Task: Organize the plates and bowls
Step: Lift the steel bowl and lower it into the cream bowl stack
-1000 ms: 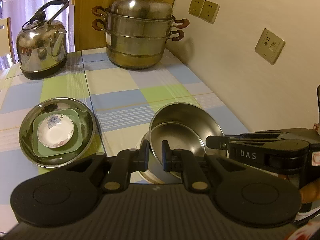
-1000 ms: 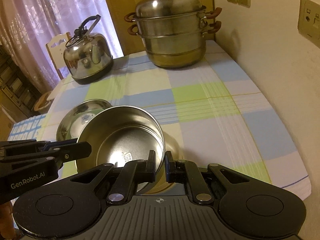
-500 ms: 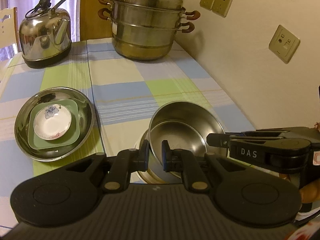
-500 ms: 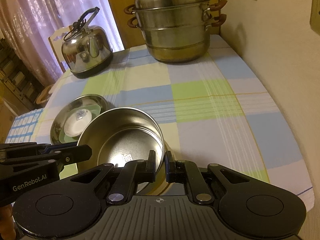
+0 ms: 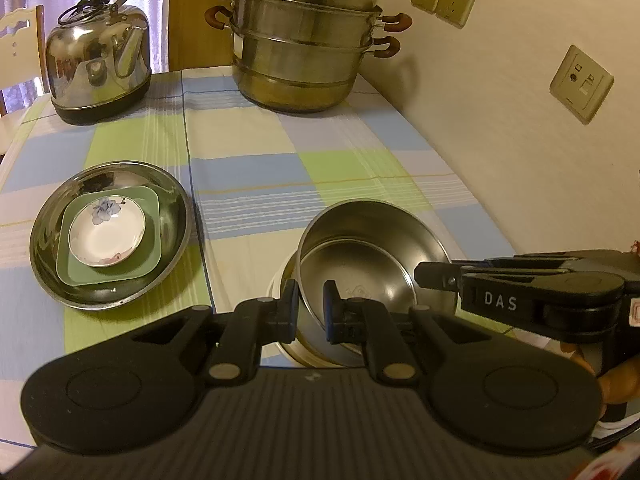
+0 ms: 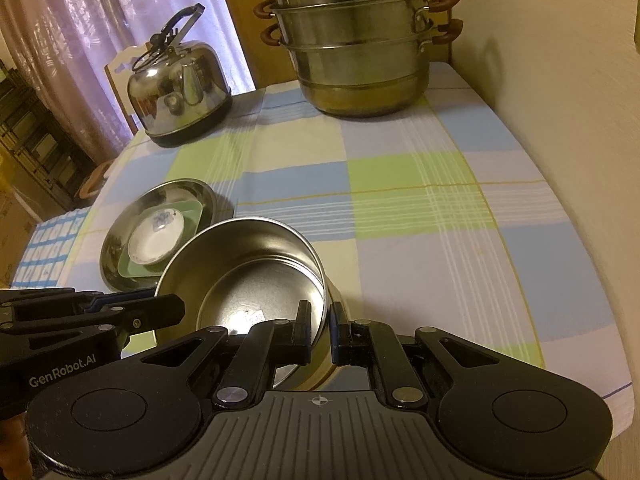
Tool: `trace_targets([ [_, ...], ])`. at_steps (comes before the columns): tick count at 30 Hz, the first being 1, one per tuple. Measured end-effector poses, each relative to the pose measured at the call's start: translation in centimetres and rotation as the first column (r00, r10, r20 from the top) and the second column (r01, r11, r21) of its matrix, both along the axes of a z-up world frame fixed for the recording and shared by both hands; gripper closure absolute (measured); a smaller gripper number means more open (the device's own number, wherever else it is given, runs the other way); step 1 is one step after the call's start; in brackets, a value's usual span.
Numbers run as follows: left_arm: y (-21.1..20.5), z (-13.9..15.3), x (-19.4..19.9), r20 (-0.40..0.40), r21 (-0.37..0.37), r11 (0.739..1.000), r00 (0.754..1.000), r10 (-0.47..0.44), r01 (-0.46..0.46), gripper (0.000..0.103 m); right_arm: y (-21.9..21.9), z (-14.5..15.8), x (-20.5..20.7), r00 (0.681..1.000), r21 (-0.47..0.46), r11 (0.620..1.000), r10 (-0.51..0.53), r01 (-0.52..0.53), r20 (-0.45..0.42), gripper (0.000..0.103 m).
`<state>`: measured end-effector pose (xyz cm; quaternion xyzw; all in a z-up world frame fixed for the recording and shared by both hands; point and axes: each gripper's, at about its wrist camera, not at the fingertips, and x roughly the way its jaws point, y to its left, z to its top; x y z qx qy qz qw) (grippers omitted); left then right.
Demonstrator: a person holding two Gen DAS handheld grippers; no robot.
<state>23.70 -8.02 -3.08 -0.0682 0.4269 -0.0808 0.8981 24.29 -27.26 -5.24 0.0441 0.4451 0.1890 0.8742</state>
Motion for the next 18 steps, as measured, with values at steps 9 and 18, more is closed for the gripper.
trace_targets([
  [9,-0.1,-0.4,0.2,-0.010,0.007,1.000,1.000,0.013,-0.013,0.092,0.1,-0.2,0.0,1.000,-0.001,1.000,0.005,-0.005,0.005,0.094],
  [18,-0.3,-1.2,0.7,-0.043,0.011,1.000,0.999,0.024,-0.023,0.092,0.3,-1.3,0.6,1.000,-0.006,1.000,0.015,-0.015,-0.016,0.094],
])
